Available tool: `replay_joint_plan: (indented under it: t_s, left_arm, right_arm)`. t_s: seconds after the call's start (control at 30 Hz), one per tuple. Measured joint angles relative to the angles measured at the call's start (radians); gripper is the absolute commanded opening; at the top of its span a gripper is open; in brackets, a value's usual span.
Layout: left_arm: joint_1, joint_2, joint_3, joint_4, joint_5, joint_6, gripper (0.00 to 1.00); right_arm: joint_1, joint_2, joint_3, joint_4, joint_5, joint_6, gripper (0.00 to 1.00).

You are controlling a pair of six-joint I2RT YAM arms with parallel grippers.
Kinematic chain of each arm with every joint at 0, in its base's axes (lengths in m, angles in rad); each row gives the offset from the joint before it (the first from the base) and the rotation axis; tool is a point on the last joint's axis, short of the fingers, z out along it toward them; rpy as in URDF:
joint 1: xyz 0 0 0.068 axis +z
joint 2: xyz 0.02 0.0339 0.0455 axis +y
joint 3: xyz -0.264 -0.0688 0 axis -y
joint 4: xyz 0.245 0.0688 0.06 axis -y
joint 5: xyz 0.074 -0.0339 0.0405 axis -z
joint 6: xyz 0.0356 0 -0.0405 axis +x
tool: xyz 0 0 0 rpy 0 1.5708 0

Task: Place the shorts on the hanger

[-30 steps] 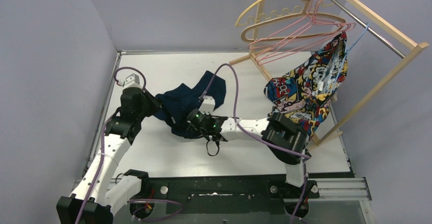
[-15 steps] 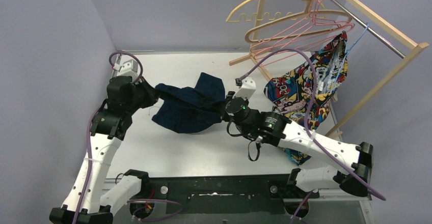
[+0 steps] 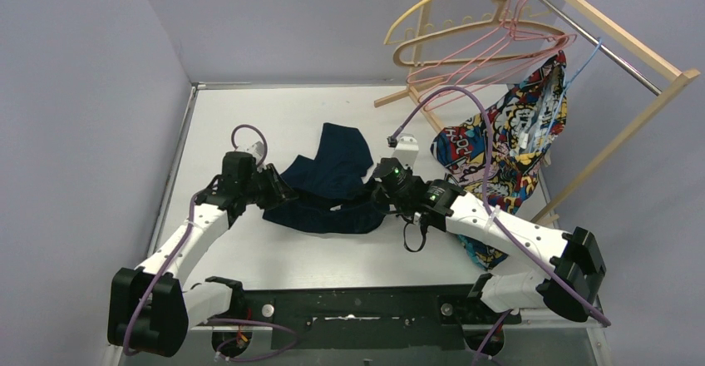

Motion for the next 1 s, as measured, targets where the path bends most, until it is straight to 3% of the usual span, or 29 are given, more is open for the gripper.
replay_joint_plan:
  t_s: [0.2, 0.6, 0.67, 0.77, 1.0]
  left_arm:
    - [-0.019, 0.066, -0.018, 0.107, -0.024, -0.005, 0.45]
    - [-0.045, 0.163, -0.041, 0.217, -0.087, 0.023, 0.37]
    - [-0.050, 0.175, -0.041, 0.216, -0.110, 0.028, 0.27]
    - [-0.059, 0.195, -0.028, 0.206, -0.142, 0.042, 0.02]
    - [-0.082, 0.177, 0.137, 0.048, -0.217, 0.099, 0.00]
  right_arm:
    - [-0.009, 0.000, -0.024, 0.039, -0.038, -0.015, 0.00]
    - [-0.010, 0.000, -0.044, 0.084, -0.064, -0.027, 0.00]
    - [-0.010, 0.000, -0.044, 0.087, -0.065, -0.027, 0.00]
    - [-0.010, 0.000, -0.045, 0.087, -0.064, -0.027, 0.00]
    - [-0.022, -0.018, -0.049, 0.043, -0.048, -0.020, 0.01]
